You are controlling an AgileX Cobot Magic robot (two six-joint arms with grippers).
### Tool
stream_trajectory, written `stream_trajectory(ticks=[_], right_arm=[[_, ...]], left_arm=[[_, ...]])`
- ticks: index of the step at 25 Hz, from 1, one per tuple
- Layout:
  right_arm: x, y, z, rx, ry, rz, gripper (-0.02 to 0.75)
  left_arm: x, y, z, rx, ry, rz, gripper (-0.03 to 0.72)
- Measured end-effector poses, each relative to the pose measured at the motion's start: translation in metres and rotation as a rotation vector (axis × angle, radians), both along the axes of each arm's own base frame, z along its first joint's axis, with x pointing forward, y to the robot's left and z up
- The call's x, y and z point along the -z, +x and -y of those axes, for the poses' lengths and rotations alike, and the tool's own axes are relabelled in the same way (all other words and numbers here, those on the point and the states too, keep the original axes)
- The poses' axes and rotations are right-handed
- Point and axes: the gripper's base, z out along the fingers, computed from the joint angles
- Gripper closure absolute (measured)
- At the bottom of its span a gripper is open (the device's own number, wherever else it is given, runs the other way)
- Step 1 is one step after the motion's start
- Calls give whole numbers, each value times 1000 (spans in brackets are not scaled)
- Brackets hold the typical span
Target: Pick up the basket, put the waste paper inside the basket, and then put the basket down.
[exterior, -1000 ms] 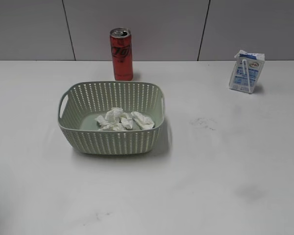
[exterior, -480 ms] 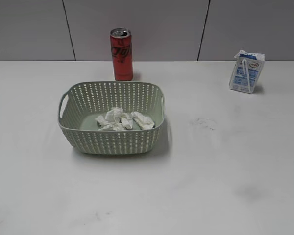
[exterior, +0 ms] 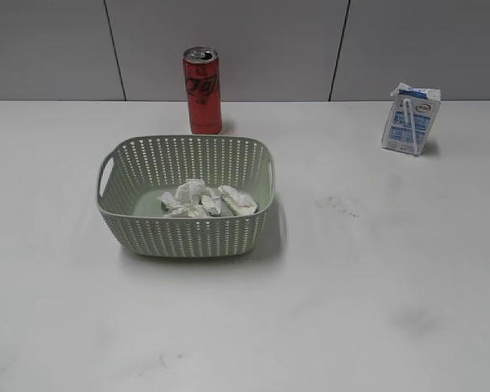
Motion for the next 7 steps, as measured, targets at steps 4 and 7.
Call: stream_trajectory(ticks=[4, 7], right_arm=[[0, 0, 0, 0, 0, 0, 169], [0, 0, 0, 0, 0, 0, 169]], left_arm=[[0, 0, 0, 0, 1, 0, 115], [0, 0, 0, 0, 1, 0, 116]])
